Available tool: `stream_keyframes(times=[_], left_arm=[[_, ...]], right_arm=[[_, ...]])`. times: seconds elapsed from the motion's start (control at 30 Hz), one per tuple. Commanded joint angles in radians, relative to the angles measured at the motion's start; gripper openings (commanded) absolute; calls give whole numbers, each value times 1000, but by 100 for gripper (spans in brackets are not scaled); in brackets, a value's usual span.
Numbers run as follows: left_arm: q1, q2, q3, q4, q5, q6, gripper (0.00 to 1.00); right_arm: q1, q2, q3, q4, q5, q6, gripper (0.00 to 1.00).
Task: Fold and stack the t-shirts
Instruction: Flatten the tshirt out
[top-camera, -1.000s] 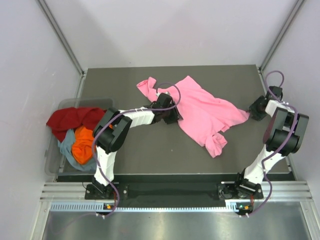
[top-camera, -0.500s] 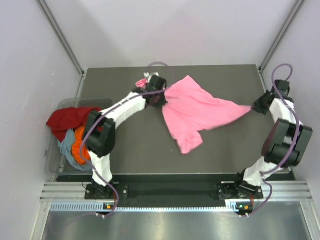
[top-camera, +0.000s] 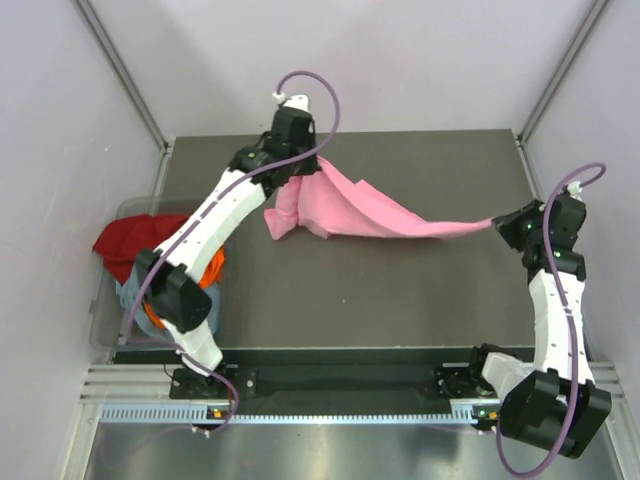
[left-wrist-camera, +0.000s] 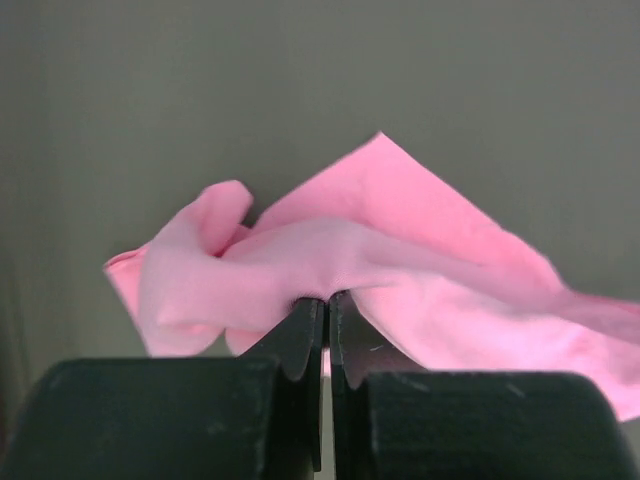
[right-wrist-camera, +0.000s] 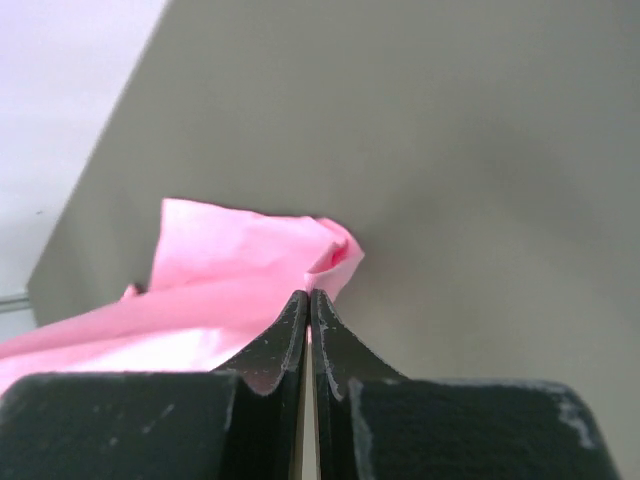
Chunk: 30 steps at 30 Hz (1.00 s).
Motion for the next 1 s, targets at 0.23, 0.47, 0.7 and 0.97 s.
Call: stream_keyframes(times=[0.23,0.47,0.7,0.97], left_arm=[[-16,411,283,298,312,145,0],[-12,536,452,68,180,167,34],[-10,13,-325,300,154,49,51],[20,-40,-664,476,211,-63,49]], right_arm=[[5,19,75,-9,105,-3,0],[4,83,78,16,127,7,0],[13,134,72,36,105,-5,0],[15,123,63,49,81,-17,0]])
